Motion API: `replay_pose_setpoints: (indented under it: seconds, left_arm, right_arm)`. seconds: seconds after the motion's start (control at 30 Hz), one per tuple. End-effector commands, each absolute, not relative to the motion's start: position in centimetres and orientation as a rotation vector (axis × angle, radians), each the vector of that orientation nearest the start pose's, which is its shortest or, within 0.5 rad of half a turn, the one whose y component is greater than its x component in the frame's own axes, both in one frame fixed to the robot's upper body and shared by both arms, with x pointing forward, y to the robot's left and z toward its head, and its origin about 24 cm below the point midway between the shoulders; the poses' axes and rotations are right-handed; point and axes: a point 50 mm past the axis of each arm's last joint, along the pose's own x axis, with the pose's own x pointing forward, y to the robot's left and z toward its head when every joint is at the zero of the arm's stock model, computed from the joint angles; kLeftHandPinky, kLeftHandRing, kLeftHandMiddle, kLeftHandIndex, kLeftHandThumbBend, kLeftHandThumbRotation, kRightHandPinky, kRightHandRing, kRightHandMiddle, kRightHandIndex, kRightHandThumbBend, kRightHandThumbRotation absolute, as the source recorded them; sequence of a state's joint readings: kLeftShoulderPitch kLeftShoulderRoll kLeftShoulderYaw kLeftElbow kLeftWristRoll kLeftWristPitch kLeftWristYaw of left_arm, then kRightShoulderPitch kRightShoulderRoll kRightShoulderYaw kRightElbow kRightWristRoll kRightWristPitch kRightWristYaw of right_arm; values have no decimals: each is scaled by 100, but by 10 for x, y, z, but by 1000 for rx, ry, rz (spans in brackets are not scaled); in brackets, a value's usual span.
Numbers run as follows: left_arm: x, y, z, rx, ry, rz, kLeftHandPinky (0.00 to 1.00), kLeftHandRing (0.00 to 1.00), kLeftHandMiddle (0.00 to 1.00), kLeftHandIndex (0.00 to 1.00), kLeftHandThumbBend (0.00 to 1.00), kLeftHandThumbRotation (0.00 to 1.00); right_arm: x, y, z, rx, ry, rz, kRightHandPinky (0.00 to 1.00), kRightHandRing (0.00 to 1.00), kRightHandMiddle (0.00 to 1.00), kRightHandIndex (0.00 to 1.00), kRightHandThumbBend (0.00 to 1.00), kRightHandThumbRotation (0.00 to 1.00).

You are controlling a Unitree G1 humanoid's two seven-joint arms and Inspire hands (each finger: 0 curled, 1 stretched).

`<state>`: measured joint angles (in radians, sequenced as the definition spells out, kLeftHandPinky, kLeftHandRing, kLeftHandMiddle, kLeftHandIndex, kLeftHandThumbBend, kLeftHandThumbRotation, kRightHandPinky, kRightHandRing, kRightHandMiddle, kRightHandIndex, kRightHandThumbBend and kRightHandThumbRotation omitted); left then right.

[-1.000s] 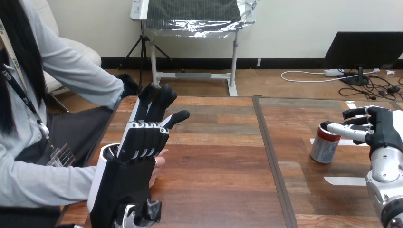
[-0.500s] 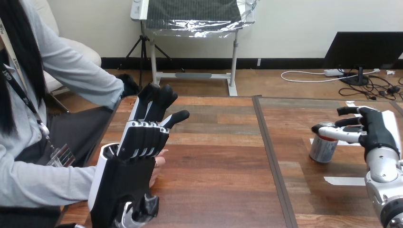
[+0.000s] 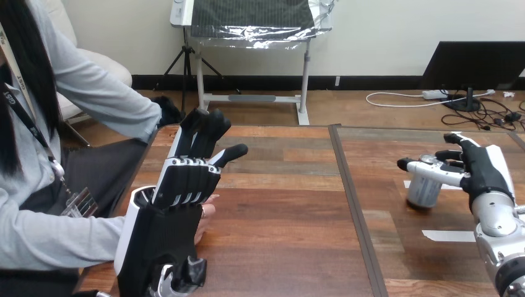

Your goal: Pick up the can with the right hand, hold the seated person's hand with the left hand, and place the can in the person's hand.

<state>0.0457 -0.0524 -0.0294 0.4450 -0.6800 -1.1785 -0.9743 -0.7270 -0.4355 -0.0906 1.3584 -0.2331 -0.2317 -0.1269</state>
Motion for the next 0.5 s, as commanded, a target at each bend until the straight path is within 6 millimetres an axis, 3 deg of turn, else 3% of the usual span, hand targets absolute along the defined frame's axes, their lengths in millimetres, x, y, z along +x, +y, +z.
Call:
replay_pose_setpoints:
  seconds: [0.0, 0.47]
  left_arm:
    - [203, 136, 45, -207, -879, -412, 84, 97, 96, 97, 77, 71]
    - [203, 138, 46, -185, -885, -420, 88, 98, 96, 98, 84, 70]
  right_arm:
    - [358, -279, 57, -540, 261, -257, 83, 94, 99, 100, 100, 45]
    - [359, -276, 56, -552, 269, -223, 91, 100, 100, 100, 100, 53]
